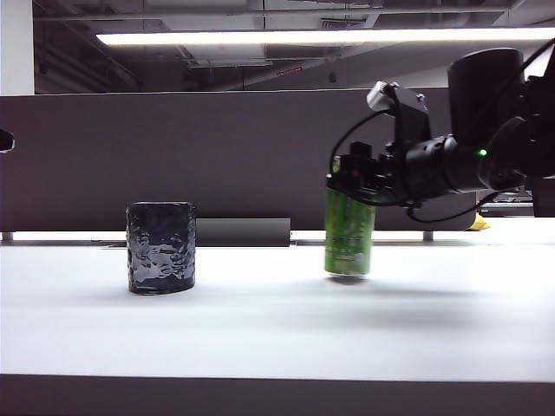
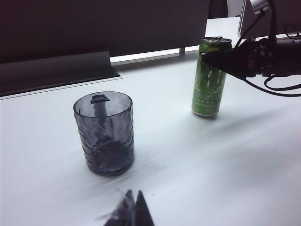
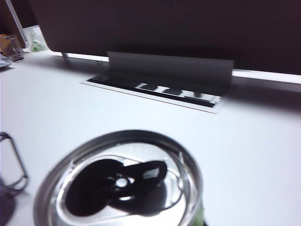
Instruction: Pick up the metal can, pour some water into the cup, then place the can back on the table.
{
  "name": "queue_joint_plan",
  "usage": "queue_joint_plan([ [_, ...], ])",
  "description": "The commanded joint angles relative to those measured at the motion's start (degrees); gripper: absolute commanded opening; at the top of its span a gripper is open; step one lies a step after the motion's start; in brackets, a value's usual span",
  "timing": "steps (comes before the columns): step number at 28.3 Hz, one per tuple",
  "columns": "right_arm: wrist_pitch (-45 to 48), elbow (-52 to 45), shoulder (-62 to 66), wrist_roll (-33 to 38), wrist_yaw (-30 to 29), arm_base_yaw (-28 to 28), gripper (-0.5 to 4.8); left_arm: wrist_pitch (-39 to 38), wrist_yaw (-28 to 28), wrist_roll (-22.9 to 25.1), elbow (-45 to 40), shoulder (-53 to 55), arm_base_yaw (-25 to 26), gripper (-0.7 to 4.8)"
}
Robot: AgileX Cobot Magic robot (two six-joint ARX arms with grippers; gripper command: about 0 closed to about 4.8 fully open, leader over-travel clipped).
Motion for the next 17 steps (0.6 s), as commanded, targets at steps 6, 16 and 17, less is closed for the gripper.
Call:
queue_joint_plan([
  [6,-0.28,4.24,-1.07,-0.39,-0.94,3.80,2.37,0.79,0.00,0.00,0.07,0.04,0.07,-0.05],
  [16,-4.87,8.94,-1.14,-2.12,-2.69,7.72,2.38,0.77,0.00,0.00,0.07,0.04,0.07,-0.05],
  [17,-5.05,9.22,-1.18,-2.40,-2.91,8.22,2.38,0.79,0.00,0.00,0.07,0.04,0.07,-0.05],
])
